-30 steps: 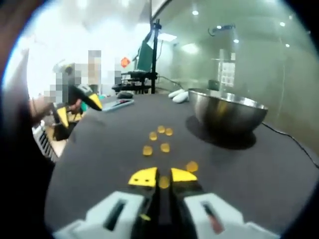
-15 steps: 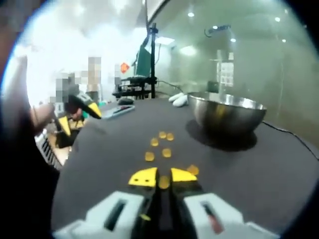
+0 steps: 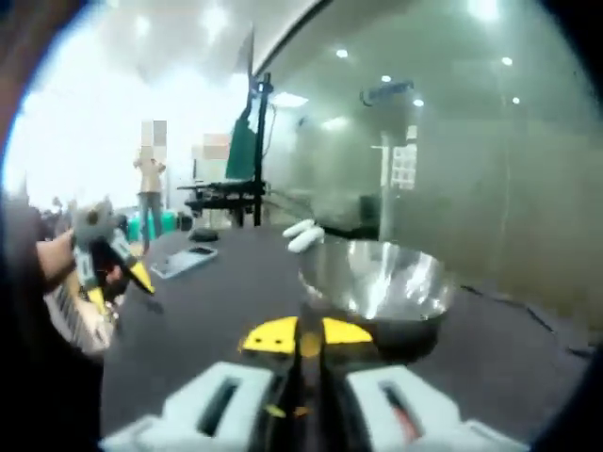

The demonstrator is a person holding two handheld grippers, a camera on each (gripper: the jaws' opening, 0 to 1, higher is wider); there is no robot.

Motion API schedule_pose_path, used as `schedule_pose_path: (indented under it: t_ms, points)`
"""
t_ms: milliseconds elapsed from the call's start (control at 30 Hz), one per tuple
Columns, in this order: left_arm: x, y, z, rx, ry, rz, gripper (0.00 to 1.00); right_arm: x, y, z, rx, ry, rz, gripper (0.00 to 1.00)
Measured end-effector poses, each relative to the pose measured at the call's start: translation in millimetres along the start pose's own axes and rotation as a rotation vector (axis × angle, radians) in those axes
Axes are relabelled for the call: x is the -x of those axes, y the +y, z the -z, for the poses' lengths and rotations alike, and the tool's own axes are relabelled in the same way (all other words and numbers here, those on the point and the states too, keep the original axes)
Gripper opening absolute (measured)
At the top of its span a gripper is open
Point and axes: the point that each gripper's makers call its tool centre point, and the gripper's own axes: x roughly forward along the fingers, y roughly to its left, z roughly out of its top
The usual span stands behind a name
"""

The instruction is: Pick up the QQ candy scattered on the table and place it into the stainless steel bowl on the table

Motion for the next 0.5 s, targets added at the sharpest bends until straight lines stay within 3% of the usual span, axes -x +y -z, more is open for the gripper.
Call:
schedule_pose_path:
  t_ms: [67, 133, 300, 500]
  points:
    - [2, -0.3, -0.2, 0.001, -0.003, 0.001, 0.48, -8, -7, -10.4, -0.007, -0.022, -0.002, 0.09]
    - [3, -0.3, -1.2, 0.004, -0.008, 0.001, 0.48, -21, -12, -20.9, -0.059, -0.084, -0.08, 0.09]
    - [7, 1.1, 1.8, 0.011, 0.0, -0.005, 0.48, -43, -42, -18.4, -0.118, -0.061, 0.002, 0.09]
    - [10, 3.2, 5.2, 0.015, 0.007, -0.016, 0.48, -61, -57, -15.3, -0.178, -0.063, 0.011, 0.09]
